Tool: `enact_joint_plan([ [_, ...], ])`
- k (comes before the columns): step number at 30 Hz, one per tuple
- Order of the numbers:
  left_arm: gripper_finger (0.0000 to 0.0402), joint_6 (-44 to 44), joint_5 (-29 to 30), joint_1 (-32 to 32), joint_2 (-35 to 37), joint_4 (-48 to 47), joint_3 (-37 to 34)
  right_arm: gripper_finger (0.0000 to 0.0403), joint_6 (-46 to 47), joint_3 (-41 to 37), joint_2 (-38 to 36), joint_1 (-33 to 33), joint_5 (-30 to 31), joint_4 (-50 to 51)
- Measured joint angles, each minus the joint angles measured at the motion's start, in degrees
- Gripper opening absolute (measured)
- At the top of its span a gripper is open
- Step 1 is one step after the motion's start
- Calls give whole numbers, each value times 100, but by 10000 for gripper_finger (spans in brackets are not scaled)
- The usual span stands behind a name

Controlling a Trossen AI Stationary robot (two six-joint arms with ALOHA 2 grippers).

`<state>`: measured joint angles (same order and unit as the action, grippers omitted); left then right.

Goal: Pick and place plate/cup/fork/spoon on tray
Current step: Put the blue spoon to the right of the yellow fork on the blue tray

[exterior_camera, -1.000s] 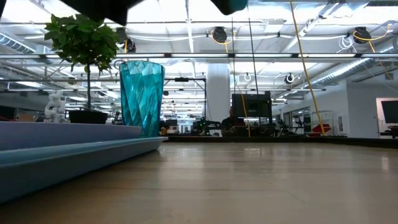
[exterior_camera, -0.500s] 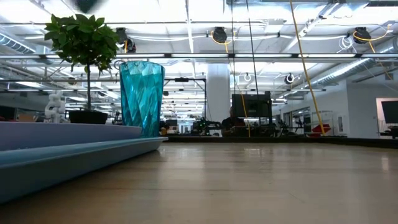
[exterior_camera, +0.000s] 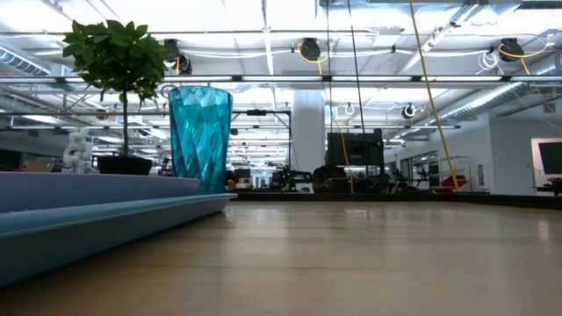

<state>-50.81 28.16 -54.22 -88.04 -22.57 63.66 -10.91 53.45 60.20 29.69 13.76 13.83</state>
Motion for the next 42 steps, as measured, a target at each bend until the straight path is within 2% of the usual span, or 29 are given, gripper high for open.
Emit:
enact_joint_plan([
  [6,12,-1047,145,-425,-262,-877,-2,159,-393,0,0,0,-2,-604],
  [11,13,-1103,-587,-455,-813,-819,-4,159,-526,0,0,0,-4,-573],
  [15,16,-1129,-711,-401,-1073,-721,-2,160,-633,-2,0,0,-3,-574],
  [28,13,-204,-1227,-108,-1441,-872,-2,160,-635,0,0,0,-4,-585],
  [34,21,-58,-1342,-55,-1441,-1297,-2,160,-633,0,0,0,-4,-584],
  [42,26,114,-1440,-55,-1439,-1223,-35,160,-565,0,0,0,-4,-582],
])
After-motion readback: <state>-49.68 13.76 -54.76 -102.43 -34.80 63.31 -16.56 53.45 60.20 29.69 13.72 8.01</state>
